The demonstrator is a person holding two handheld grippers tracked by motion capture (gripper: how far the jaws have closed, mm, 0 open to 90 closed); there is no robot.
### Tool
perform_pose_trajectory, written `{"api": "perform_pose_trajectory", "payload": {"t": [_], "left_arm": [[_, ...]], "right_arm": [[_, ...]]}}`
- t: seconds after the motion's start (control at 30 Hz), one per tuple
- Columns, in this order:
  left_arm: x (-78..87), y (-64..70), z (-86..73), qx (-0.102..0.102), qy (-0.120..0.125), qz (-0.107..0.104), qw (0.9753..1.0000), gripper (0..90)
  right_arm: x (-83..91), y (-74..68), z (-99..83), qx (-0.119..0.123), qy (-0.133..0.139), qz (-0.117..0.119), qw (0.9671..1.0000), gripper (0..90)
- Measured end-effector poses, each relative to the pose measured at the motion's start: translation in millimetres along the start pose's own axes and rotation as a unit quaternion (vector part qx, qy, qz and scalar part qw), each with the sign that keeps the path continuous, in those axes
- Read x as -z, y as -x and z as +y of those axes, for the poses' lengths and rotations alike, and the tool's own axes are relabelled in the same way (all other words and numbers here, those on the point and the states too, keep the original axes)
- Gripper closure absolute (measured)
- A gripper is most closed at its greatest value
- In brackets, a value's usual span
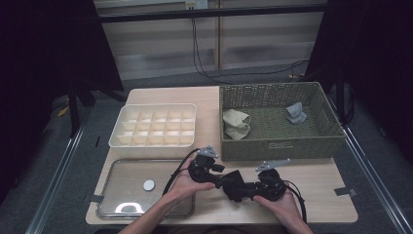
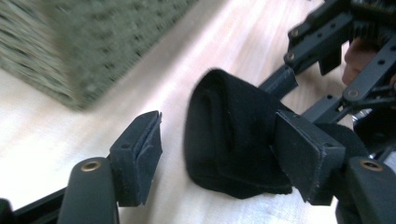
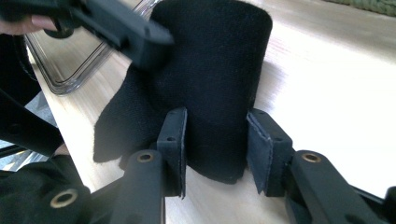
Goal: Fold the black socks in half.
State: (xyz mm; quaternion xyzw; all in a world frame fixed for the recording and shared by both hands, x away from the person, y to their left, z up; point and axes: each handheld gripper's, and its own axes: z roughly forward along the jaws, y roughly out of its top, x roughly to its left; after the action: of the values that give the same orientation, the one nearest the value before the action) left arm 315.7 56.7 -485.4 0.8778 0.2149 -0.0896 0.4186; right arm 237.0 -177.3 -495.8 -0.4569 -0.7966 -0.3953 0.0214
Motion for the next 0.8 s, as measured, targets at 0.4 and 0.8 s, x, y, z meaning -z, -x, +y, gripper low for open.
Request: {"api": "perform_pose_trajectory", "payload": {"t": [0.4,0.8], "left_arm": [[-5.9,0.7,-3.0,-0.021,-0.039,-0.001,0.999,26.3],[-15.7,6.5,-8.5,-0.02,-0.041,-0.057,0.9973,27.7]], "right_arm": [[-2.3,-4.5,-3.5,0.017,-0.002,-0.003,0.9998,63.5],[-3.3,-6.4,-4.0,0.052,-0.005,-0.002,0.9986,64.7]]}}
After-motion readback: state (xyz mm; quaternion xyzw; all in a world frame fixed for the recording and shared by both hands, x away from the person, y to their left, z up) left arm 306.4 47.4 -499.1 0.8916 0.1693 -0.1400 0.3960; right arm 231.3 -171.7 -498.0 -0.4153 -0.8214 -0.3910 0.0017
